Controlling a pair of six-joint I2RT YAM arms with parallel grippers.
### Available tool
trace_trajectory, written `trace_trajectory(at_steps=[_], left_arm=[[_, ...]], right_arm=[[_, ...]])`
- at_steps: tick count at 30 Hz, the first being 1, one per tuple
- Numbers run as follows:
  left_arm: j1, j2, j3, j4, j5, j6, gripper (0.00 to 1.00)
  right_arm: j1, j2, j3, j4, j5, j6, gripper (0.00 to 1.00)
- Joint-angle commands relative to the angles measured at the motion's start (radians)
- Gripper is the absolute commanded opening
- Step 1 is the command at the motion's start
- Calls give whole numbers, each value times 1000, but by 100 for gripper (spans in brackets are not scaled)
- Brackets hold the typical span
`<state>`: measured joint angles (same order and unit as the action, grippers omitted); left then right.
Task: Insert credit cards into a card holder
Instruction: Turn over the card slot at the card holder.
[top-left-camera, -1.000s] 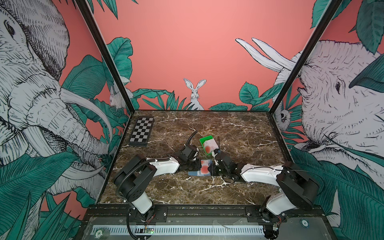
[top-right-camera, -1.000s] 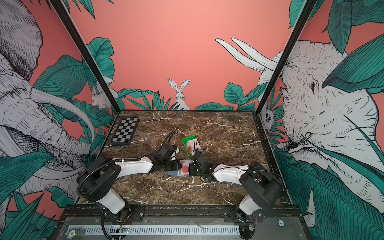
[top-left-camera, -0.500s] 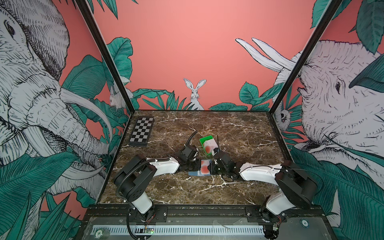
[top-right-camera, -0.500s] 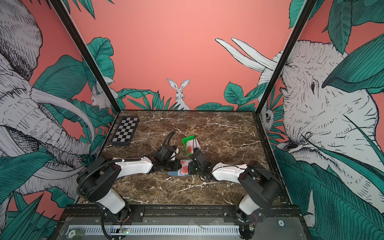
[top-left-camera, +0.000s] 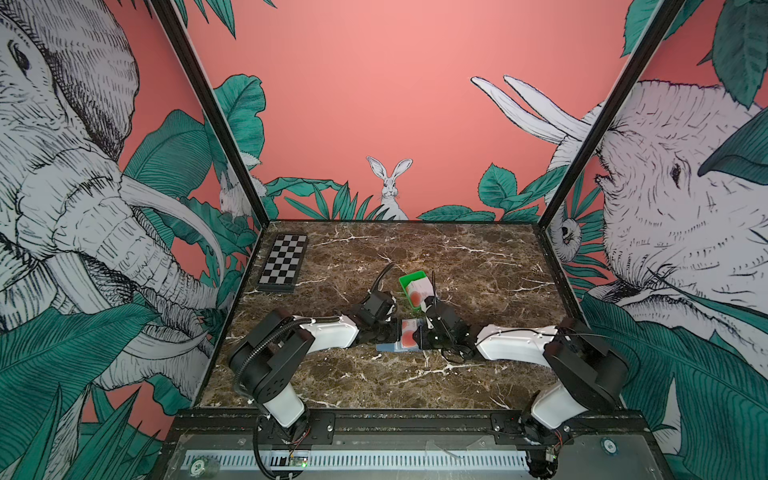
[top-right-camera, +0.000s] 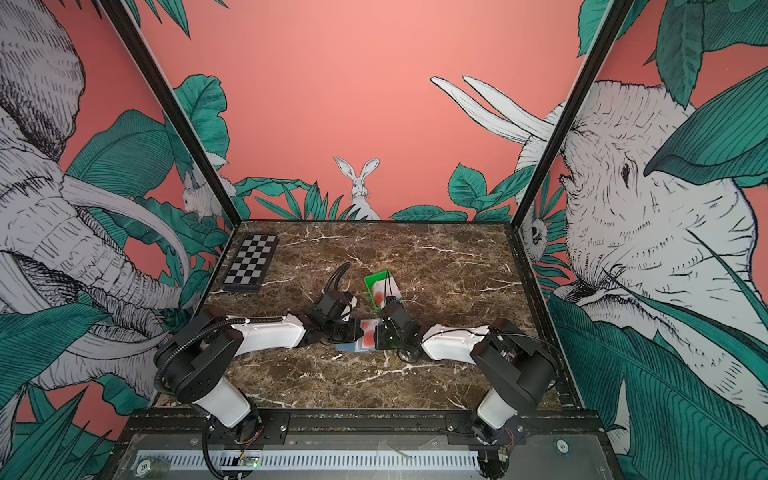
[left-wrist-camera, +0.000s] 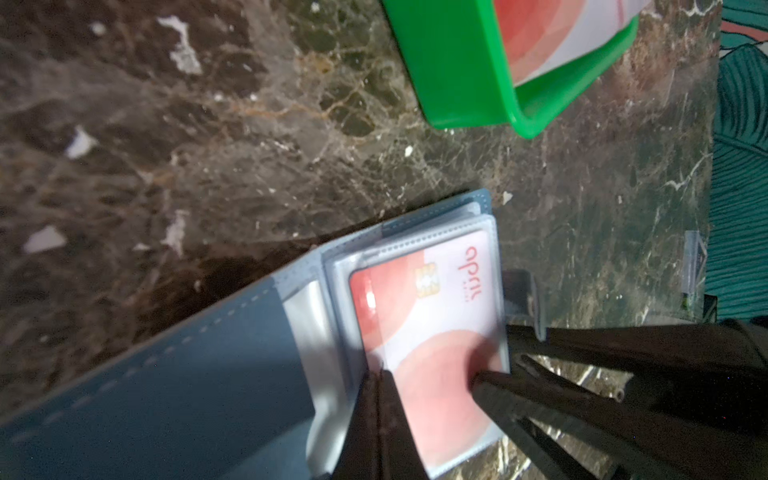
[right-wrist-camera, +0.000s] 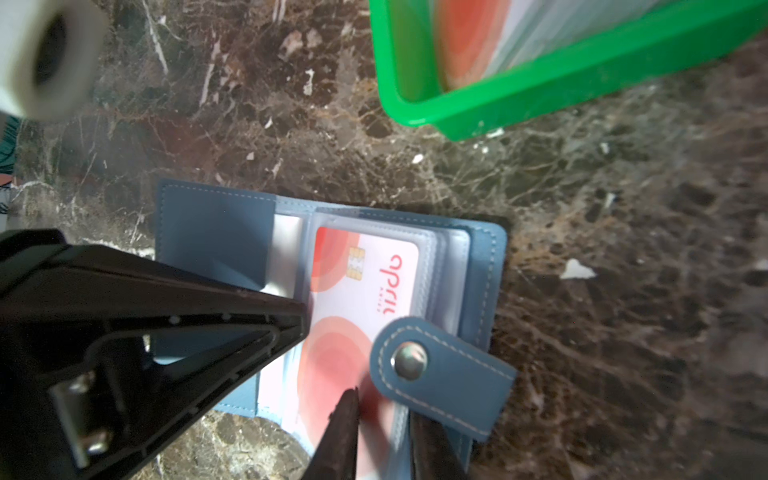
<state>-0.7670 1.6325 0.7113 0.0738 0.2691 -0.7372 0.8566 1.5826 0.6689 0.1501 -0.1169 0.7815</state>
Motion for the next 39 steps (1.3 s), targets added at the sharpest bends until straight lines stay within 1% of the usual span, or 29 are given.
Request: trace_trajectory(at_steps=[1, 9, 12, 19, 30, 35, 39], left_arm=[[-4, 19, -33, 49, 29, -32, 2], [-4, 52, -47, 178, 89, -98, 3], [-5, 39, -43, 183, 97, -108, 3], [-6, -27, -13, 100, 102, -88, 4], [-4, -124, 10, -77, 62, -27, 6], [1, -141, 2, -125, 28, -21, 6], [2, -129, 4, -131, 36, -11, 6]], right_arm=[[5, 5, 10, 61, -30, -11, 22], [5, -56, 5, 30, -11, -29, 22], [5, -79, 13, -3, 12, -38, 23], [5, -75, 50, -68, 28, -50, 25], [14, -64, 75, -79, 16, -51, 30], [22, -47, 96, -108, 33, -47, 30], [22, -28, 102, -89, 1, -43, 31]])
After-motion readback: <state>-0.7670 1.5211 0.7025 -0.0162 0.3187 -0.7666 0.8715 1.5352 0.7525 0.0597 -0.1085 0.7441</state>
